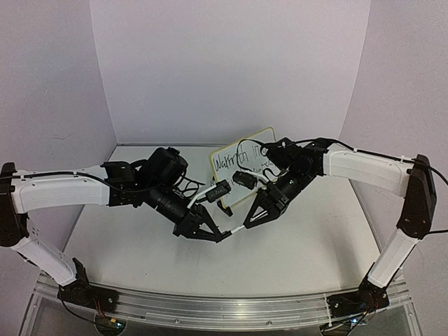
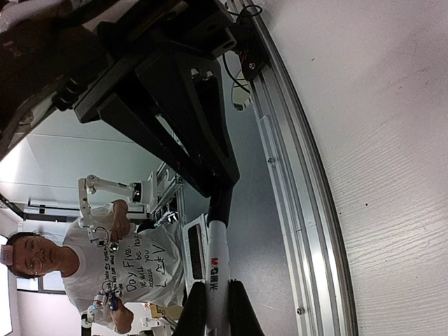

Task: Write a sentence on the whiteboard
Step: Insert the pen cap into the whiteboard marker, then put down the whiteboard marker at the center of the board.

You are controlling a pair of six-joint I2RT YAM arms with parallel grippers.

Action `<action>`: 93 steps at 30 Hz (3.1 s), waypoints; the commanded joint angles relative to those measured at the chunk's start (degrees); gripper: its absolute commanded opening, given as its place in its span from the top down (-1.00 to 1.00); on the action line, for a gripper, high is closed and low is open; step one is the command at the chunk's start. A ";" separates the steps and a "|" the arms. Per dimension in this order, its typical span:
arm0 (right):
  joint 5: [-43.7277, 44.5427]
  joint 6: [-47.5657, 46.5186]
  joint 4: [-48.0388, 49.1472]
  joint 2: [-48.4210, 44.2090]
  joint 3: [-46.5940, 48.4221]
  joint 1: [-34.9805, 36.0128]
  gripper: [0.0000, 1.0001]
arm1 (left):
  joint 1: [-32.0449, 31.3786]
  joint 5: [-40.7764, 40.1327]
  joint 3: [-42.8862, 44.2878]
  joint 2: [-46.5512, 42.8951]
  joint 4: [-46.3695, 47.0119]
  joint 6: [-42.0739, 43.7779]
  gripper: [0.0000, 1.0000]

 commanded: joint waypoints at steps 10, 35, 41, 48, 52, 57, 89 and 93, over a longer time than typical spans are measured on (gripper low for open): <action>1.60 -1.43 1.07 2.12 3.03 2.41 1.00 | -0.39 0.55 6.33 3.60 9.18 0.61 1.00; 0.19 -2.13 1.30 3.87 3.08 4.56 1.00 | -0.29 0.81 9.47 5.93 17.21 0.33 1.00; -0.04 -2.31 1.39 4.41 3.31 5.04 1.00 | -0.21 0.66 10.88 6.58 18.47 0.84 1.00; -0.31 -2.48 1.52 4.69 3.27 5.30 1.00 | -0.12 0.82 11.85 7.12 20.68 0.67 1.00; 1.25 -2.39 1.69 4.66 3.29 5.41 1.00 | -0.01 1.00 12.35 7.57 20.59 0.81 1.00; 20.08 2.18 6.27 0.35 3.36 5.29 1.00 | 1.29 -1.65 11.24 6.86 17.61 1.02 0.92; 44.93 16.22 35.31 8.87 -10.71 17.98 0.95 | 32.07 -34.51 -12.05 -5.03 18.56 -16.06 -0.41; 48.07 17.33 35.17 11.47 -11.07 18.12 0.79 | 32.28 -35.78 -12.37 -4.31 17.52 -14.93 -0.42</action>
